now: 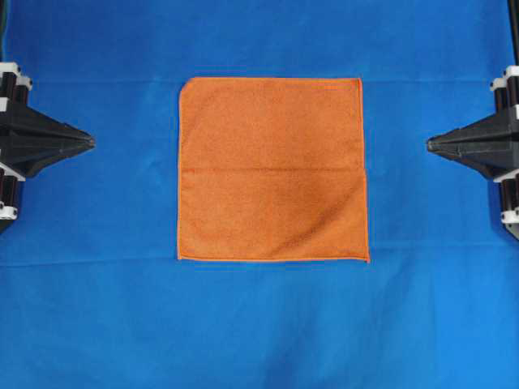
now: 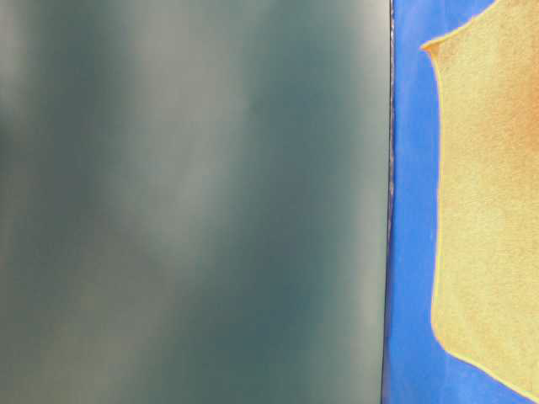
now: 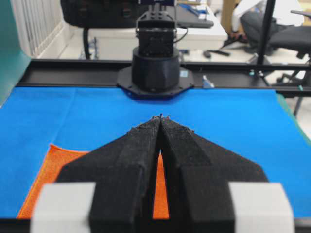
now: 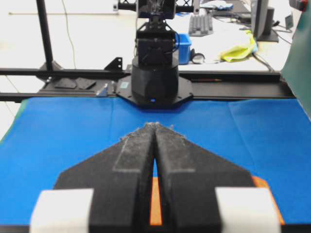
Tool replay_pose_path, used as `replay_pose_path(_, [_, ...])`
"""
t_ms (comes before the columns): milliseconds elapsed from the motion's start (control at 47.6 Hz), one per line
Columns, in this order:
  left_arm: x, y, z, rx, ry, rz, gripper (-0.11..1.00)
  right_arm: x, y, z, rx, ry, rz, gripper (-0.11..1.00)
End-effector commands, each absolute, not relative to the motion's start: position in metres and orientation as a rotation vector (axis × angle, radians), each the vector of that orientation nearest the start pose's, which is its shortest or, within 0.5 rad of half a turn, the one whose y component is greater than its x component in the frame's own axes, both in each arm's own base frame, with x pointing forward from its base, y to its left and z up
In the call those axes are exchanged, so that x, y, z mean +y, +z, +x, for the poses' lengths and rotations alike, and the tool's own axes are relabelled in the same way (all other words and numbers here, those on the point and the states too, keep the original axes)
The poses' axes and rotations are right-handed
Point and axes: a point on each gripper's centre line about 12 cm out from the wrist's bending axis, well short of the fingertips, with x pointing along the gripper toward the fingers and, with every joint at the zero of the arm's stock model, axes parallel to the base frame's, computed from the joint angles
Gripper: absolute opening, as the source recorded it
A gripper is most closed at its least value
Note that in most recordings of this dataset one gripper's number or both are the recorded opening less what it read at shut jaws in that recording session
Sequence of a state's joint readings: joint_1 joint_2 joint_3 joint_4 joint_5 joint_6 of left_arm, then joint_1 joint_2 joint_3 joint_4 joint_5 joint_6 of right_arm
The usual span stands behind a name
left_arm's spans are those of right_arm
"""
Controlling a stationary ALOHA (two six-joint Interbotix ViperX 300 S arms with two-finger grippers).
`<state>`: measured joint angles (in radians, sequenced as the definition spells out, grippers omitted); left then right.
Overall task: Fold the orange towel.
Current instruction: 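Move both grippers to the towel's top-left and top-right corners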
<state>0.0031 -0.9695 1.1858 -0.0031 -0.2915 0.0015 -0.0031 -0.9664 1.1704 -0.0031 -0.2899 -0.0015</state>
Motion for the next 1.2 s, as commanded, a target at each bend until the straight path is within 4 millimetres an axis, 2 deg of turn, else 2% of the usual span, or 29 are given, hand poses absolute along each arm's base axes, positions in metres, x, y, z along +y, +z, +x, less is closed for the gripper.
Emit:
replay_pose_path(0, [0.01, 0.303, 0.204, -0.1, 0.052, -0.028, 0.0, -0.005, 0.301, 0.203, -0.092, -0.023, 0.019, 0.0])
replay_pose_path(231, [0.037, 0.288, 0.213, -0.029, 0.173, -0.012, 0.0, -0.037, 0.291, 0.212, 0.065, -0.179, 0.103, 0.0])
replay_pose_path(567, [0.082, 0.238, 0.24, 0.168, 0.337, -0.062, 0.02, -0.093, 0.24, 0.227, 0.287, -0.411, 0.208, 0.0])
replay_pose_path(609, [0.088, 0.231, 0.243, 0.188, 0.357, -0.072, 0.07, -0.099, 0.233, 0.23, 0.319, -0.432, 0.219, 0.01])
replay_pose_path(672, [0.096, 0.221, 0.247, 0.215, 0.381, -0.083, 0.23, -0.11, 0.218, 0.235, 0.375, -0.467, 0.237, 0.01])
replay_pose_path(714, [0.101, 0.214, 0.249, 0.234, 0.396, -0.093, 0.35, -0.117, 0.21, 0.237, 0.403, -0.486, 0.247, 0.06])
replay_pose_path(903, [0.126, 0.177, 0.264, 0.337, 0.458, -0.125, 0.86, -0.142, 0.167, 0.246, 0.496, -0.556, 0.28, 0.59])
replay_pose_path(966, [0.132, 0.165, 0.27, 0.363, 0.468, -0.132, 0.93, -0.148, 0.156, 0.248, 0.508, -0.569, 0.283, 0.61])
replay_pose_path(1071, [0.14, 0.146, 0.281, 0.404, 0.475, -0.14, 0.92, -0.155, 0.142, 0.252, 0.518, -0.583, 0.286, 0.56])
replay_pose_path(1176, [0.148, 0.132, 0.29, 0.425, 0.484, -0.147, 0.92, -0.163, 0.127, 0.254, 0.537, -0.604, 0.291, 0.57])
